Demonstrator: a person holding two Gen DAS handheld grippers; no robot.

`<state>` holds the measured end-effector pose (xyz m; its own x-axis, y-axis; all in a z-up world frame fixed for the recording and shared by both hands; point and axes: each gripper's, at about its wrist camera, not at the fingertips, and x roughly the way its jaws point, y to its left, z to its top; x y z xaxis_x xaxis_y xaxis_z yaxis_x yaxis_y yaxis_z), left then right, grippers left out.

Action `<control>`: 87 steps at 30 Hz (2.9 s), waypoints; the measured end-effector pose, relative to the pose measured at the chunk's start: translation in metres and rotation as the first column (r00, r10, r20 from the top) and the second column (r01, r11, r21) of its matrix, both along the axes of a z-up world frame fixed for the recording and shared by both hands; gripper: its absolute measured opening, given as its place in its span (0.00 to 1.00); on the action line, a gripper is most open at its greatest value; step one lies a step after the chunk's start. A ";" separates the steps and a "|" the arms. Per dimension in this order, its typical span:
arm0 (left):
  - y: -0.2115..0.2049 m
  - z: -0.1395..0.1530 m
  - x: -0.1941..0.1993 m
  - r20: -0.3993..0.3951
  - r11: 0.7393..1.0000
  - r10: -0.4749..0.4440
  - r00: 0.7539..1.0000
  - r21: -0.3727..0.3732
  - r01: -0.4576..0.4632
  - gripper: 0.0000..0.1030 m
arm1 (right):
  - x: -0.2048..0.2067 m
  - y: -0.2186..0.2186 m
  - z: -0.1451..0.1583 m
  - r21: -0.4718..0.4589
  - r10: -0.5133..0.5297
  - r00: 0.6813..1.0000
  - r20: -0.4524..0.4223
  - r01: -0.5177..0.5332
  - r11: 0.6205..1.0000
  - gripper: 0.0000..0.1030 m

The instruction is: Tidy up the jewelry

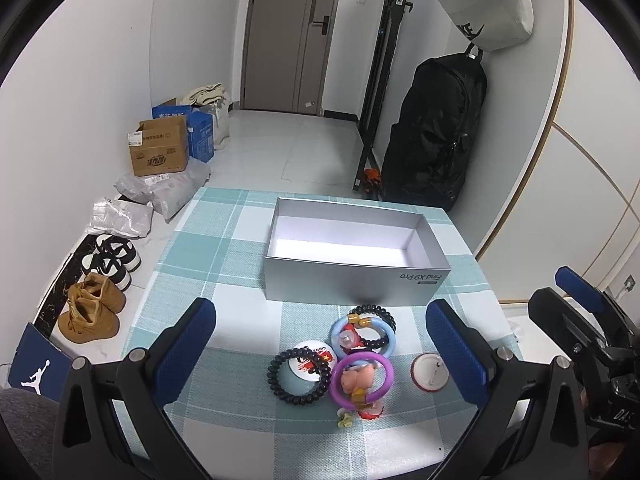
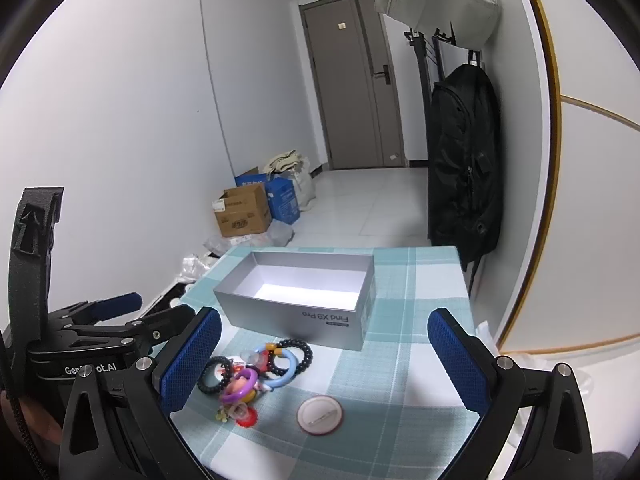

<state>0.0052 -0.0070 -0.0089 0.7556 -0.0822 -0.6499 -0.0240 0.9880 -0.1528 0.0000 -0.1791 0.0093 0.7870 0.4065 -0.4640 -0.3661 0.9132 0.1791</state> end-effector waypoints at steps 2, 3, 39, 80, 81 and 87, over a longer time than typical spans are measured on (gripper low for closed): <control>0.000 0.000 0.001 0.000 1.000 -0.002 1.000 0.001 0.002 0.99 | 0.000 0.001 0.000 0.000 0.003 1.000 -0.004 -0.003 1.000 1.00; 0.000 0.000 0.001 -0.001 1.000 -0.004 1.000 -0.001 0.004 0.99 | 0.001 0.001 -0.001 -0.001 0.003 1.000 -0.007 -0.003 1.000 1.00; 0.025 -0.017 0.013 -0.119 0.998 0.000 0.993 -0.067 -0.008 0.99 | 0.031 0.012 -0.058 -0.089 0.084 0.933 -0.350 -0.122 0.988 0.86; 0.029 -0.079 0.024 -0.429 0.988 -0.104 0.897 0.059 0.142 0.91 | 0.031 0.051 -0.087 -0.292 0.121 0.905 -0.407 -0.255 0.922 0.15; 0.026 -0.081 0.025 -0.437 0.986 -0.112 0.892 0.066 0.156 0.91 | 0.031 0.050 -0.088 -0.290 0.118 0.904 -0.410 -0.253 0.923 0.15; 0.021 -0.080 0.030 -0.431 0.976 -0.140 0.892 0.090 0.196 0.82 | 0.035 0.049 -0.090 -0.272 0.124 0.894 -0.431 -0.260 0.927 0.15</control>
<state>0.0355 0.0145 -0.0887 0.3925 -0.0788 -0.9164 0.1103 0.9932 -0.0382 0.0347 -0.1305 -0.0811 0.4280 0.3098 -0.8490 -0.4989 0.8643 0.0639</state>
